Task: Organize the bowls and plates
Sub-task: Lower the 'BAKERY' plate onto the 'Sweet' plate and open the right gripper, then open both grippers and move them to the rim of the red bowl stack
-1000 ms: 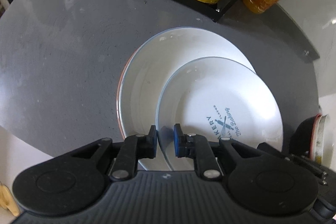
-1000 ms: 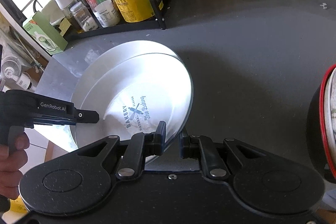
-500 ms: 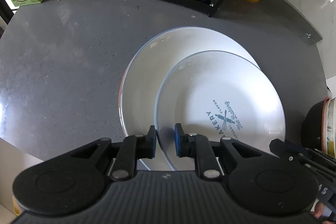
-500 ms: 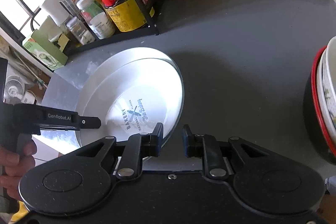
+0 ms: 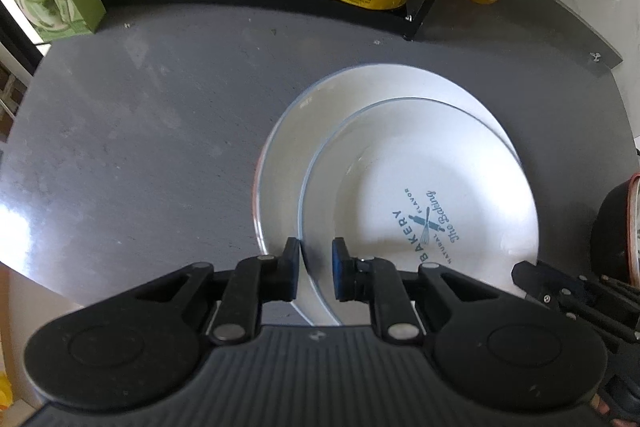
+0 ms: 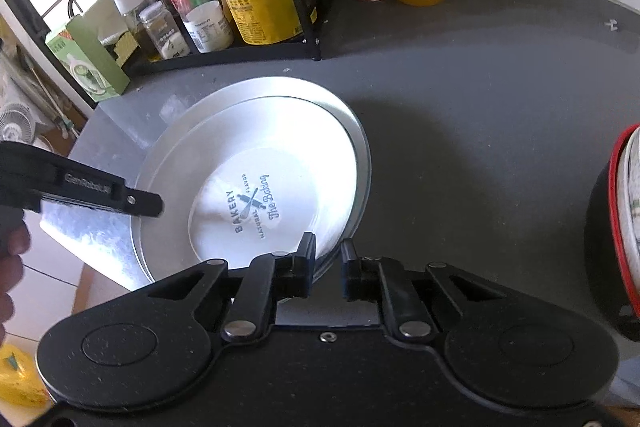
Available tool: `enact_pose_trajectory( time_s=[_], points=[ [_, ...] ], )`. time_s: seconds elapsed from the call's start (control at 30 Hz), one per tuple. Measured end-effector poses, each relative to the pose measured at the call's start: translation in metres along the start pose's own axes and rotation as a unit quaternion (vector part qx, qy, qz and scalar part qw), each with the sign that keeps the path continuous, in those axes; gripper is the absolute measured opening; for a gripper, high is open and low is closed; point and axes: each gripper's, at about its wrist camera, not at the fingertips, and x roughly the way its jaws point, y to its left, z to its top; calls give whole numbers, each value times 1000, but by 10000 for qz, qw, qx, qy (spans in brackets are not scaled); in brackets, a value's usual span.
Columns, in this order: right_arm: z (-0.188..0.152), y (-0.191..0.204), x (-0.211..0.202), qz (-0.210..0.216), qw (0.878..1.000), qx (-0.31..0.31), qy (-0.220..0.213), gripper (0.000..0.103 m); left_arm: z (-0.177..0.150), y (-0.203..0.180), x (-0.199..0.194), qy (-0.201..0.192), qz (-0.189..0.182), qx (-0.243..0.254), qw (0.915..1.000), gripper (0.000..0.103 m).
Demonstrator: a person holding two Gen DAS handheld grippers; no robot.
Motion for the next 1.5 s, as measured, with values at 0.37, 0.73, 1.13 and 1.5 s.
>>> enact_pose_trajectory(
  time_s=[0.37, 0.73, 1.13, 1.5],
  points=[
    [-1, 1, 6, -119, 9998, 99, 121, 29, 0, 7, -10, -193, 267, 34, 9995, 15],
    [-2, -15, -27, 14, 9994, 292, -194, 58, 8, 8, -13, -269, 673, -76, 9973, 15],
    [-2, -34, -68, -47, 9974, 364, -619, 90, 6, -40, -48, -478, 491, 182, 9975, 56],
    [-20, -65, -113, -162, 9936, 627, -928, 103, -14, -87, -73, -405, 468, 437, 9971, 84]
  ],
)
